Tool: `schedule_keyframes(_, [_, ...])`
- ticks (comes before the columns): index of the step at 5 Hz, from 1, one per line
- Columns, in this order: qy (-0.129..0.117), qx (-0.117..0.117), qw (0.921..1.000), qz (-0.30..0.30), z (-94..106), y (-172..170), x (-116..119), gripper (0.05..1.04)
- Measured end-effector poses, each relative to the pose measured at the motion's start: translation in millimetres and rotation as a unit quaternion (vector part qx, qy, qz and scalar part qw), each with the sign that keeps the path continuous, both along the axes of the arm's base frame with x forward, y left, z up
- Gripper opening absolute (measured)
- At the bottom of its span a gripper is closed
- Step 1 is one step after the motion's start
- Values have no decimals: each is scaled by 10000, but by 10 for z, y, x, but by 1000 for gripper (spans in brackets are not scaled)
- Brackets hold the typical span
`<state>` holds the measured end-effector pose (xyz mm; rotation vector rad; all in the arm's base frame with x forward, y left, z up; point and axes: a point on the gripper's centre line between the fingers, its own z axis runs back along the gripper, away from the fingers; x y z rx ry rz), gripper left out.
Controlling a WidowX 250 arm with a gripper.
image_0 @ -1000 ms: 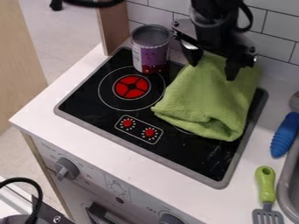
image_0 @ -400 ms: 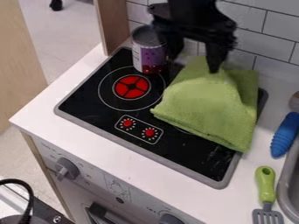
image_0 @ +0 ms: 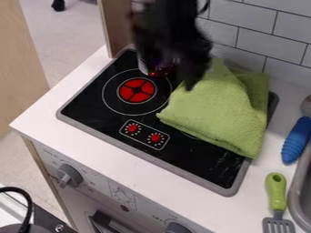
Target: Put the green cloth in the right side of the burner
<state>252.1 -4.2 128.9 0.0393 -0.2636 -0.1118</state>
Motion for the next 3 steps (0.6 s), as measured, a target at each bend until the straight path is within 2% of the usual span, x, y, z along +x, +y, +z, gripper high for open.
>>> schedule_keyframes(1, [-138, 413, 9990, 62, -130, 300, -150, 995])
schedule_keyframes(2, [-97, 638, 9974, 306, -171, 670, -170, 995])
schedule_keyframes(3, [-24, 910, 9924, 825, -286, 1055, -185, 995])
